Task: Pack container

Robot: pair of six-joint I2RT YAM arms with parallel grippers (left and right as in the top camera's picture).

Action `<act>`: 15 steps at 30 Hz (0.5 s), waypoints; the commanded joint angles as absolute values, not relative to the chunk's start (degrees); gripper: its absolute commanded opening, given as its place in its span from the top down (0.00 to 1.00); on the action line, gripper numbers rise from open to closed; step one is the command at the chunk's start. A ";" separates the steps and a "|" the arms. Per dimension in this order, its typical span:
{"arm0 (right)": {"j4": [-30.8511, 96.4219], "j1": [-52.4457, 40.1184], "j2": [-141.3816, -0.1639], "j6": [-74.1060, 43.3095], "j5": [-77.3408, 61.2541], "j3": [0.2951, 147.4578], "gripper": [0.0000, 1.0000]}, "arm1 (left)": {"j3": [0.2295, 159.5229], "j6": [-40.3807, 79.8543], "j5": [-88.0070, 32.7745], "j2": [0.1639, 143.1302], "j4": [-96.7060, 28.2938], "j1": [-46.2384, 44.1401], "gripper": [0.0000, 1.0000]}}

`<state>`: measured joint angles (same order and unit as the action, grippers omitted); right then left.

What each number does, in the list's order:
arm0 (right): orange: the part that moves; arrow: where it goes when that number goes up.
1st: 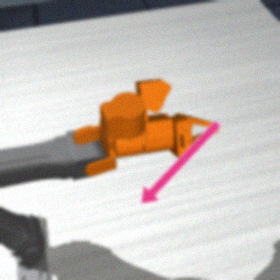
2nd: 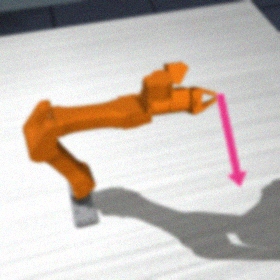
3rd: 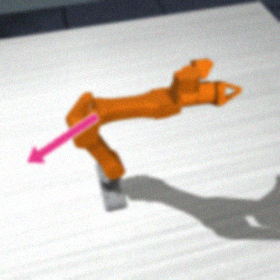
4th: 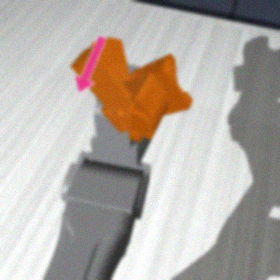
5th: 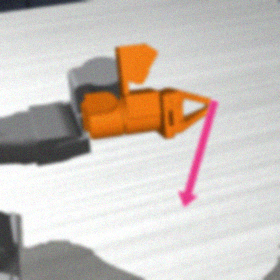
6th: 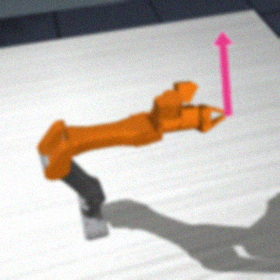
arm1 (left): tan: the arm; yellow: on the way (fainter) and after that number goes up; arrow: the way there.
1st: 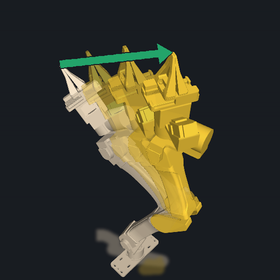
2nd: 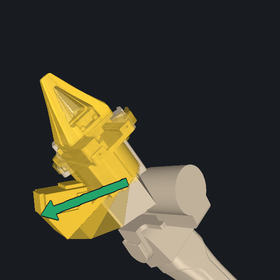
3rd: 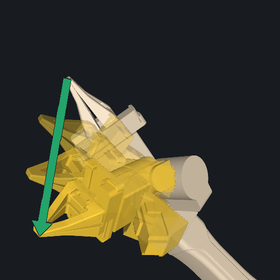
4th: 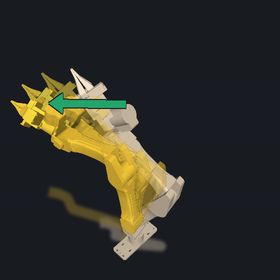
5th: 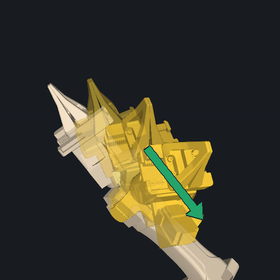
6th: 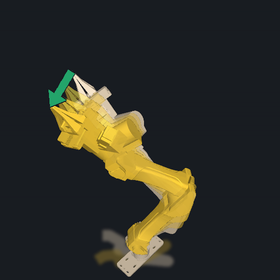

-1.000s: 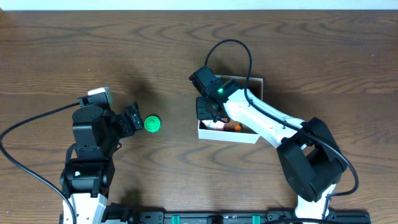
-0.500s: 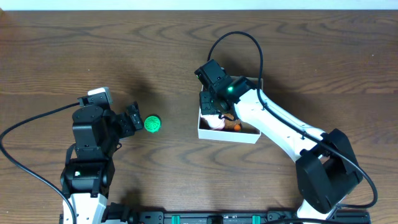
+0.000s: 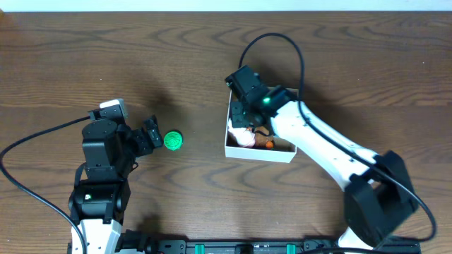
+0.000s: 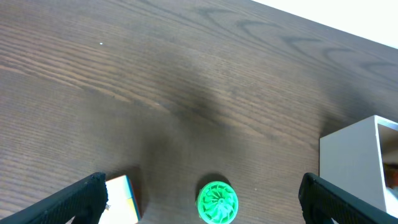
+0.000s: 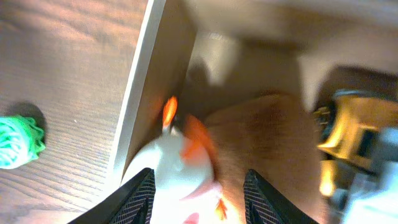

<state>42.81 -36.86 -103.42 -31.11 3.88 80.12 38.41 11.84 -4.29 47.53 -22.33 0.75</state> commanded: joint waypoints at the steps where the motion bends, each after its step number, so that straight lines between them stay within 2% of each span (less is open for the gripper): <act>1: 42.83 -34.83 -98.52 -29.17 5.76 79.96 0.51 | 39.99 11.90 -3.84 47.59 -23.14 1.10 0.02; 6: 44.75 -32.36 -94.89 -28.16 5.96 79.96 0.50 | 39.97 11.92 -3.84 47.59 -23.31 1.10 0.02; 9: 48.34 -29.98 -93.25 -28.16 6.02 79.96 0.44 | 39.97 11.90 -3.84 47.59 -23.33 1.10 0.02; 11: 51.22 -28.27 -92.66 -28.18 6.00 79.96 0.34 | 39.97 11.90 -3.84 47.59 -23.35 1.10 0.02; 13: 54.61 -26.20 -92.51 -28.16 6.02 79.96 0.03 | 39.99 11.94 -3.86 47.59 -23.33 1.10 0.02; 15: 57.56 -24.01 -92.51 -28.12 6.02 79.96 0.01 | 40.18 11.90 -6.83 47.40 -23.73 1.10 0.02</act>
